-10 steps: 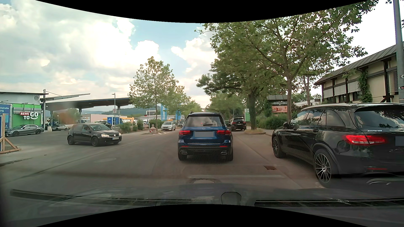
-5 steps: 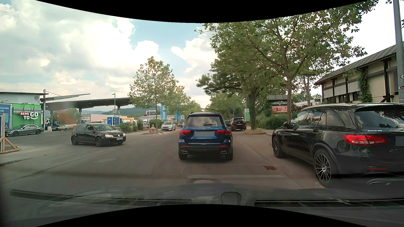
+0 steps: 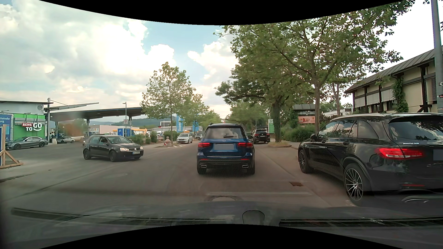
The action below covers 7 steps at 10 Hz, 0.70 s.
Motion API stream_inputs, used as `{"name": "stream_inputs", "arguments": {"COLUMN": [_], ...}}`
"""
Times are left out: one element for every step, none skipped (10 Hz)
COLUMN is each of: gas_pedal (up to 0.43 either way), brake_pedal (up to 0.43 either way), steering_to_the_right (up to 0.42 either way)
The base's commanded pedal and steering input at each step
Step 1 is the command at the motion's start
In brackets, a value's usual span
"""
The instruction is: Follow the waypoints while adhering to traffic rules and regulations
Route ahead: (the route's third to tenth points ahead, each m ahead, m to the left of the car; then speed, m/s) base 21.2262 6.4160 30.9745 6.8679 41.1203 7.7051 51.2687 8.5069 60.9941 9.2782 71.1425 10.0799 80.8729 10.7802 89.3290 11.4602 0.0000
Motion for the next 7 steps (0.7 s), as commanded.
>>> {"name": "stream_inputs", "arguments": {"gas_pedal": [0.0,0.0,0.0,0.0,0.0,0.0,0.0], "brake_pedal": [0.262,0.262,0.262,0.262,0.262,0.262,0.262], "steering_to_the_right": [0.001,0.001,0.001,0.001,0.001,0.001,0.001]}}
